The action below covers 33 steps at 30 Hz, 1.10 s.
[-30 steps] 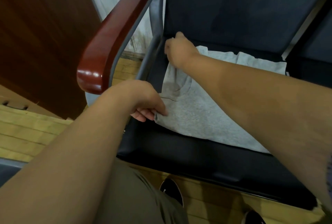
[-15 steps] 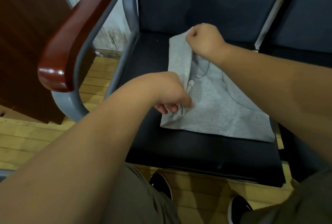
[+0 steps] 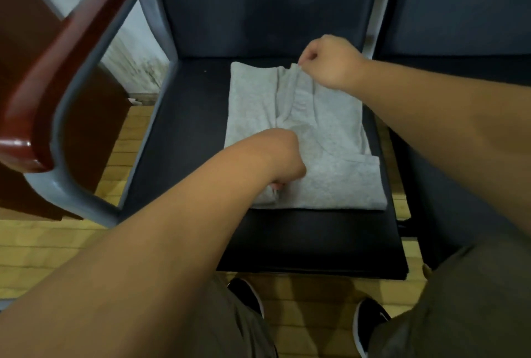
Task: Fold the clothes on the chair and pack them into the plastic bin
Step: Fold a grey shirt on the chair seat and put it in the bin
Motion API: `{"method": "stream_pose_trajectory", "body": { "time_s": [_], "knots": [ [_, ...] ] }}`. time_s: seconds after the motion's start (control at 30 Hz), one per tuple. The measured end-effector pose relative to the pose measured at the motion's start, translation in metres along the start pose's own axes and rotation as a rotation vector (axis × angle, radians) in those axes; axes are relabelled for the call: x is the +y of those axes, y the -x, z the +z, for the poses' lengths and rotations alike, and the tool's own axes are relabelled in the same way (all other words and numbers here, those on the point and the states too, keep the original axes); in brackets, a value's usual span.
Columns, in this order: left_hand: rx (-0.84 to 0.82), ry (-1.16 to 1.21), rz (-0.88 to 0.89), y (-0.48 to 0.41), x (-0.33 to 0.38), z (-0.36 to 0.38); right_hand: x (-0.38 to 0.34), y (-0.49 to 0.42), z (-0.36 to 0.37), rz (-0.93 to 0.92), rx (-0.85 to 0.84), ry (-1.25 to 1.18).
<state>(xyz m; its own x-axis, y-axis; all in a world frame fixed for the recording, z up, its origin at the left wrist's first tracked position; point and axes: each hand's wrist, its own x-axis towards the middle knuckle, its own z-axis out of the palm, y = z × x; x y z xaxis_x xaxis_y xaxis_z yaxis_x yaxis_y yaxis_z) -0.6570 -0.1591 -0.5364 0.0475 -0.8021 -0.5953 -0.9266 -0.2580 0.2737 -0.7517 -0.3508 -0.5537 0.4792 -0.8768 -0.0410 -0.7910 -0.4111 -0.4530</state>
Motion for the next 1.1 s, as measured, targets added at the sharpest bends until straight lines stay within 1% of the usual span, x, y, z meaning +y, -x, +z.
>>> {"method": "stream_pose_trajectory", "body": {
  "time_s": [0.1, 0.2, 0.3, 0.37, 0.47, 0.6, 0.67, 0.8, 0.9, 1.0, 1.1],
  "knots": [
    [-0.008, -0.010, 0.148, -0.003, 0.021, 0.007, 0.041, 0.009, -0.024, 0.097, 0.007, 0.025],
    [-0.002, -0.054, 0.355, -0.013, 0.043, 0.021, 0.077, 0.011, -0.036, 0.153, -0.019, 0.026],
    [0.000, -0.087, 0.529, -0.027, 0.061, 0.038, 0.100, 0.009, -0.037, 0.187, -0.061, -0.017],
    [-0.023, -0.126, 0.613, -0.032, 0.073, 0.045, 0.108, 0.006, -0.031, 0.182, -0.101, -0.050],
    [-0.073, -0.193, 0.642, -0.038, 0.085, 0.052, 0.115, 0.003, -0.022, 0.144, -0.124, -0.054],
    [-0.048, -0.296, 0.670, -0.039, 0.088, 0.053, 0.119, 0.001, -0.018, 0.121, -0.080, -0.024],
    [-0.022, -0.280, 0.680, -0.036, 0.083, 0.050, 0.119, 0.002, -0.017, 0.104, -0.058, -0.010],
    [-0.007, -0.162, 0.677, -0.025, 0.073, 0.033, 0.110, 0.003, -0.020, 0.093, -0.033, -0.023],
    [0.037, -0.122, 0.701, -0.013, 0.063, 0.016, 0.093, 0.003, -0.025, 0.131, 0.020, -0.165],
    [0.104, -0.062, 0.746, 0.006, 0.049, -0.002, 0.070, 0.002, -0.027, 0.217, 0.028, -0.426],
    [0.151, -0.003, 0.752, 0.027, 0.032, -0.019, 0.042, -0.001, -0.027, 0.256, 0.044, -0.650]
  ]
}}
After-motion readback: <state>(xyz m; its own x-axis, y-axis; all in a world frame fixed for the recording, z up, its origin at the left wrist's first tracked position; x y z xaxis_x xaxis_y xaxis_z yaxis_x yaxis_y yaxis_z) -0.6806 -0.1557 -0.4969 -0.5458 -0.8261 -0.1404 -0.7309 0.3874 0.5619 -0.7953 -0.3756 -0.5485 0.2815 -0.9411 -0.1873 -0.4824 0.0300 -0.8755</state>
